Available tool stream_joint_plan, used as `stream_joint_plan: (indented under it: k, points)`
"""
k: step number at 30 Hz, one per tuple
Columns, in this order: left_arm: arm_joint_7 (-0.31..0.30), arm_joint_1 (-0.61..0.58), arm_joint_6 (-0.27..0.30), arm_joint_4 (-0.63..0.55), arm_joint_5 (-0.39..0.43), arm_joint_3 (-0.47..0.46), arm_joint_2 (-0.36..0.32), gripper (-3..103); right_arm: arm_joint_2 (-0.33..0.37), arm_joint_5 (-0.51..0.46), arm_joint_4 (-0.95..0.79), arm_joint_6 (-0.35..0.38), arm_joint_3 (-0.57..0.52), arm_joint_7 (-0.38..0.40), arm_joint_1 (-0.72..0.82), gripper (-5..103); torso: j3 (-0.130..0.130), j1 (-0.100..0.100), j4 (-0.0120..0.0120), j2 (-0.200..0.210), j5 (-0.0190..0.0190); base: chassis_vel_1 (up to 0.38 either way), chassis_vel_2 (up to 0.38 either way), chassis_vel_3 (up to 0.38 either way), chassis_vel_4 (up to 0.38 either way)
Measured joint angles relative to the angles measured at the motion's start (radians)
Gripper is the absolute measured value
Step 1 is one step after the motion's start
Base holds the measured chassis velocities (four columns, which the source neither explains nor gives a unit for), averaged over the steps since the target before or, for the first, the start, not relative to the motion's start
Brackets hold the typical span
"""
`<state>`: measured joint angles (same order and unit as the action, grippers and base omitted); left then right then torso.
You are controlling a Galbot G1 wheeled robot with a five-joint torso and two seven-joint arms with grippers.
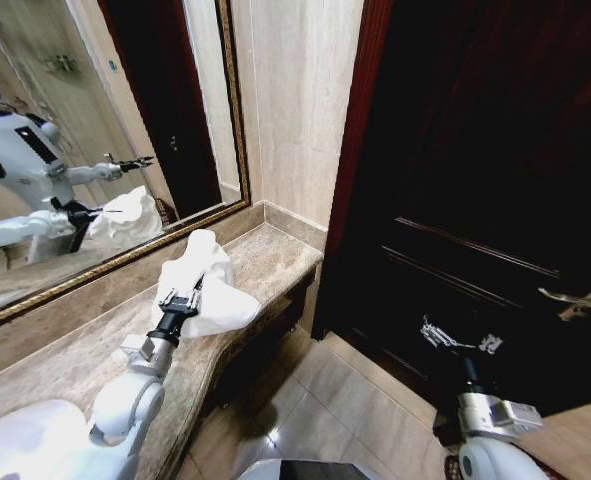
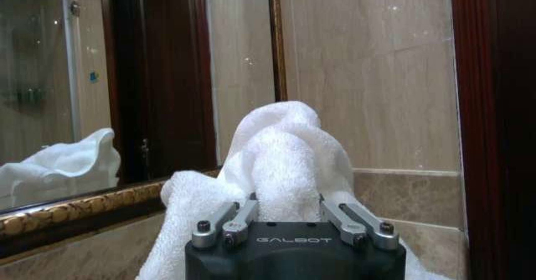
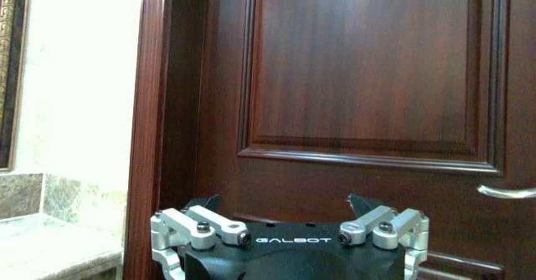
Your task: Discard the used towel into the hamper.
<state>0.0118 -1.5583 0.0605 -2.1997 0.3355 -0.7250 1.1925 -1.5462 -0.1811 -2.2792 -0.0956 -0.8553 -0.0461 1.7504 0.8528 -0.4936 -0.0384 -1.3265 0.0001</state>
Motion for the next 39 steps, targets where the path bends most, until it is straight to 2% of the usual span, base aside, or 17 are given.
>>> stream_joint_plan:
  k: [39]
  points:
    - [0.009, -0.031, -0.006, -0.049, -0.060, 0.029, 0.035, 24, 0.013, -0.019, 0.009, -0.033, -0.019, -0.001, 0.027, 100, 0.000, 0.000, 0.0000, 0.000, 0.0000, 0.068, -0.074, -0.074, 0.075]
